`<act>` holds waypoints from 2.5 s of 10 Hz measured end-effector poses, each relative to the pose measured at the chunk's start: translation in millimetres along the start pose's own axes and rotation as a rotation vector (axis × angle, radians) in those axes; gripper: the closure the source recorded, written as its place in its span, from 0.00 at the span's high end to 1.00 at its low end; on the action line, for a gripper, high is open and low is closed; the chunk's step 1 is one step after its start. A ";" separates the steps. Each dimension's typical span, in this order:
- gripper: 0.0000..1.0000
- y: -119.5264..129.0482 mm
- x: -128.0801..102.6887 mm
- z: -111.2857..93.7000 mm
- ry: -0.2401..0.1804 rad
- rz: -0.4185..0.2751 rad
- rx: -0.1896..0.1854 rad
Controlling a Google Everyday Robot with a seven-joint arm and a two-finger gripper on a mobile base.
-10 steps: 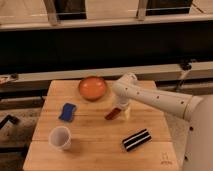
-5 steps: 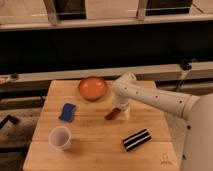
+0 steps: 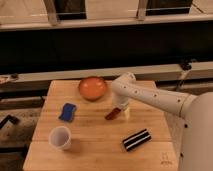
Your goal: Place the pepper in the ceramic bowl
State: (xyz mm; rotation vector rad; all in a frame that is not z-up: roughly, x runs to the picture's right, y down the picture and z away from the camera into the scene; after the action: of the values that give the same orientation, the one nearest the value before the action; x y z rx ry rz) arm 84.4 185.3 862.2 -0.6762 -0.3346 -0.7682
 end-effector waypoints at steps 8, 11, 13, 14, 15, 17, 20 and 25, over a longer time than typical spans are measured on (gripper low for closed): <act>0.80 -0.8 0.5 3.0 -0.011 -0.005 -0.017; 0.74 -2.2 0.0 3.9 -0.015 -0.009 -0.020; 0.75 -2.3 -0.1 4.7 -0.018 -0.011 -0.024; 0.80 -3.2 -0.6 4.8 -0.020 -0.013 -0.024; 0.80 -3.5 -0.5 5.5 -0.021 -0.015 -0.027; 0.69 -3.9 -2.0 5.2 -0.020 -0.018 -0.027; 0.40 -5.5 -3.6 5.5 -0.025 -0.020 -0.031; 0.00 -9.4 -0.6 -16.1 -0.005 -0.016 0.002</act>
State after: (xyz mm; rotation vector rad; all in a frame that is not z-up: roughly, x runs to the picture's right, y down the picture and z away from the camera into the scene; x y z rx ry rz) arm 77.7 169.9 854.1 -0.6747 -0.3455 -0.7820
